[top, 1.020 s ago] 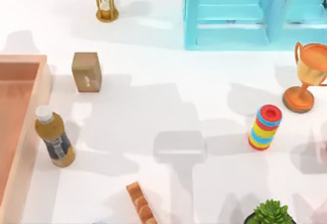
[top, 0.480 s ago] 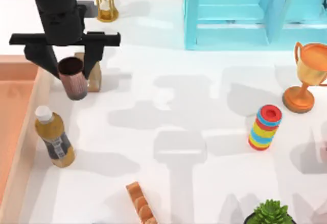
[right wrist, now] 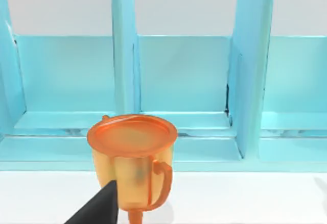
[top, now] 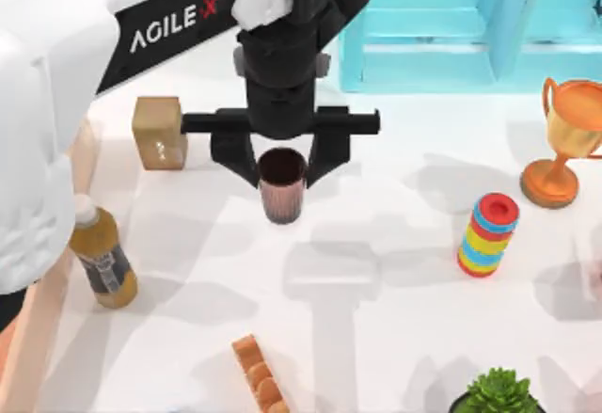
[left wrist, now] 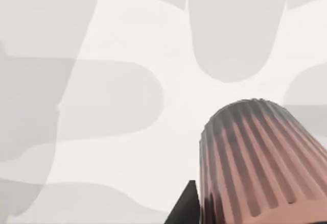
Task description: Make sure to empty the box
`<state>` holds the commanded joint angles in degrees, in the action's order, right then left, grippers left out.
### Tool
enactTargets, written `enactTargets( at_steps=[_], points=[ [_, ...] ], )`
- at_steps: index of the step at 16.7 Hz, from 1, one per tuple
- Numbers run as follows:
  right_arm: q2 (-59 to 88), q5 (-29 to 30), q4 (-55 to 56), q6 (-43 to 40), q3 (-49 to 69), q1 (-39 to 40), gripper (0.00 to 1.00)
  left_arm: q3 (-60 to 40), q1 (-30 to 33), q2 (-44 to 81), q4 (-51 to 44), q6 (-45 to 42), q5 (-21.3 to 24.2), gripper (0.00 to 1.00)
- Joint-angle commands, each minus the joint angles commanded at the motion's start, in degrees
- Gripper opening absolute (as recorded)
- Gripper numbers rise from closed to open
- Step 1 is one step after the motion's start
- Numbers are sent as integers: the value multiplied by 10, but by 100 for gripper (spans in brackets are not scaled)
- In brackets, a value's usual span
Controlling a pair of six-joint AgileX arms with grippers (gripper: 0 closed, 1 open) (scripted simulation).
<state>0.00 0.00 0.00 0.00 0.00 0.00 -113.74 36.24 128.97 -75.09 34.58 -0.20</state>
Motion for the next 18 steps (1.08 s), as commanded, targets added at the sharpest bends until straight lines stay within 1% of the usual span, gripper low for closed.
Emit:
enactTargets(
  at_steps=[5,12,17,18],
  points=[
    [0,0,0,0,0,0,100,4,-2,0,1,-1,1,0],
    [0,0,0,0,0,0,100,79,-1,9,88,-1,0,0],
    [0,0,0,0,0,0,100,86,-1,10,96,-1,0,0],
    [0,0,0,0,0,0,100,86,-1,10,96,-1,0,8]
  ],
)
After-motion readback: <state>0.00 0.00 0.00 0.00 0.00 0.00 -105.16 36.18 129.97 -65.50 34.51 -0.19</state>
